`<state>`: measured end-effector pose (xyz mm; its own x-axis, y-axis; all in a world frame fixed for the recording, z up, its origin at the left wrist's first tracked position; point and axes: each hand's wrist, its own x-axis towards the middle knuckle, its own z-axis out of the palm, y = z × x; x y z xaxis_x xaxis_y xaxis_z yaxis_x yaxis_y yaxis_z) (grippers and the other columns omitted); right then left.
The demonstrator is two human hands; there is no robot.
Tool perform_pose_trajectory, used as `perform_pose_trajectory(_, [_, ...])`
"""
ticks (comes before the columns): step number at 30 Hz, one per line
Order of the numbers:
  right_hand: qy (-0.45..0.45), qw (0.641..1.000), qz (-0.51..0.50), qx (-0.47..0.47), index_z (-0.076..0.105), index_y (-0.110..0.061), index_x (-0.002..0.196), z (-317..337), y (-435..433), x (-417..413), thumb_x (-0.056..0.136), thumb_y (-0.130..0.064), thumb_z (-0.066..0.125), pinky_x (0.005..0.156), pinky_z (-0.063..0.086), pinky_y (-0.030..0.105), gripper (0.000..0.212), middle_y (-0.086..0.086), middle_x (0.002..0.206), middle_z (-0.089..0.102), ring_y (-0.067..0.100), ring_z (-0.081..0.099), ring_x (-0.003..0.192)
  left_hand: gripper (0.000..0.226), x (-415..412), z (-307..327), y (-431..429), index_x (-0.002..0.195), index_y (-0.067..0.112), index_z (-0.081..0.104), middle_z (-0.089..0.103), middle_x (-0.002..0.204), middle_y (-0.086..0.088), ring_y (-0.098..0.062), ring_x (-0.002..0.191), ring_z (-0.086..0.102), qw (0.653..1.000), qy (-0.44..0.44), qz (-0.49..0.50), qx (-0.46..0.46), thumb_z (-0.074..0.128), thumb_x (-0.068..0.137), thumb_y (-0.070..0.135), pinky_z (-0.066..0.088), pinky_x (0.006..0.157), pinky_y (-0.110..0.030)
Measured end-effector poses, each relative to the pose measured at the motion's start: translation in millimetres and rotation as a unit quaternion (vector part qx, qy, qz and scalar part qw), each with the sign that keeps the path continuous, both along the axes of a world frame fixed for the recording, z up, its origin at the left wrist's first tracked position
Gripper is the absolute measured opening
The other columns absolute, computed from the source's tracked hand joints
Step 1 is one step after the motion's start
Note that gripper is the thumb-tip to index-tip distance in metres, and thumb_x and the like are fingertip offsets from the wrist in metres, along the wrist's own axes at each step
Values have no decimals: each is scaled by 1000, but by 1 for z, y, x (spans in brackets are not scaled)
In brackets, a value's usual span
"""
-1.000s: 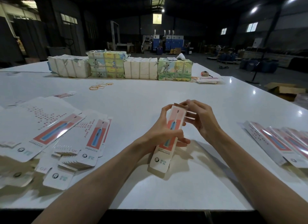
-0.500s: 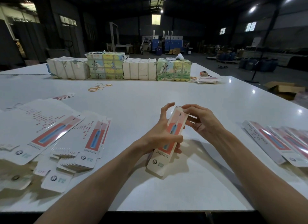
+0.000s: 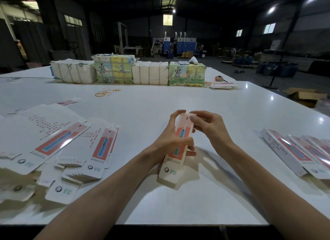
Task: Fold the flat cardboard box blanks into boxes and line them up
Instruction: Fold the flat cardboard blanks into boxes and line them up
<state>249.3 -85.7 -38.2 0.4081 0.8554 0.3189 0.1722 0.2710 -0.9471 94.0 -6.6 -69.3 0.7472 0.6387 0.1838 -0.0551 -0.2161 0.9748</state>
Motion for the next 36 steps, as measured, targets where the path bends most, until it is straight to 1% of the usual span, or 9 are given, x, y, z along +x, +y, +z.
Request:
perform_pose_trajectory(10, [-47,998,-18,38,76,-4,115,-2,-4,-2,103,-14,64,89,63,40,19,9,107,79,25,77,98,97,1,1,-10,141,61,28,58,124,-3,-21,92,77,999,-33,8,9,83,85,4,64,68,-31])
perform_pose_trajectory(16, [-167,985,29,15,43,-25,154,-14,0,-16,110,-22,52,96,59,26,45,-2,148,51,12,57,131,99,-3,4,-6,153,48,24,60,125,-4,-22,80,77,996,-70,42,-27,85,83,15,62,67,-30])
perform_pose_trajectory(19, [-249,967,-38,26,57,-26,141,-15,0,-21,109,-30,52,80,58,13,32,-2,133,50,13,61,120,89,0,4,-10,156,42,24,65,121,-4,-22,82,77,984,-136,58,-104,67,80,20,63,69,-34])
perform_pose_trajectory(21, [-300,953,-43,0,61,-24,139,-16,-1,-24,109,-42,50,81,54,14,36,-3,123,50,9,59,113,83,1,7,-12,159,39,23,65,128,-12,-29,98,77,964,-193,58,-171,58,86,21,65,80,-47])
perform_pose_trajectory(24, [-399,915,-15,-60,47,-30,150,-20,-3,-30,101,-64,49,92,46,17,60,-4,130,43,5,51,112,71,-2,10,-11,164,39,17,56,147,-18,-36,123,68,945,-218,28,-243,56,106,31,54,106,-58])
perform_pose_trajectory(27, [-427,900,5,-91,29,-22,159,-23,-6,-30,99,-50,63,90,49,17,74,0,138,39,15,55,113,83,-4,12,-12,167,20,24,49,157,-21,-38,137,58,954,-163,-12,-253,51,99,60,48,115,-54])
perform_pose_trajectory(29, [-430,898,-6,-89,28,-18,160,-20,-11,-23,101,-42,64,94,51,22,73,3,145,41,17,58,115,85,-2,12,-14,164,22,33,54,153,-19,-34,134,61,969,-121,-23,-215,45,95,70,51,112,-48])
perform_pose_trajectory(32, [-462,880,-60,-90,35,-13,155,-13,-21,-7,101,-33,64,97,52,31,64,9,149,47,25,60,119,79,-1,5,-14,161,33,30,70,135,-6,-25,118,72,984,-68,1,-164,59,95,66,59,101,-38])
perform_pose_trajectory(36, [-460,856,-153,-177,41,-17,147,-7,-44,30,96,-35,72,92,56,38,63,8,147,50,26,61,114,33,-4,-5,-11,121,19,74,72,96,-4,-18,84,71,998,2,-37,-43,61,104,44,56,76,-24])
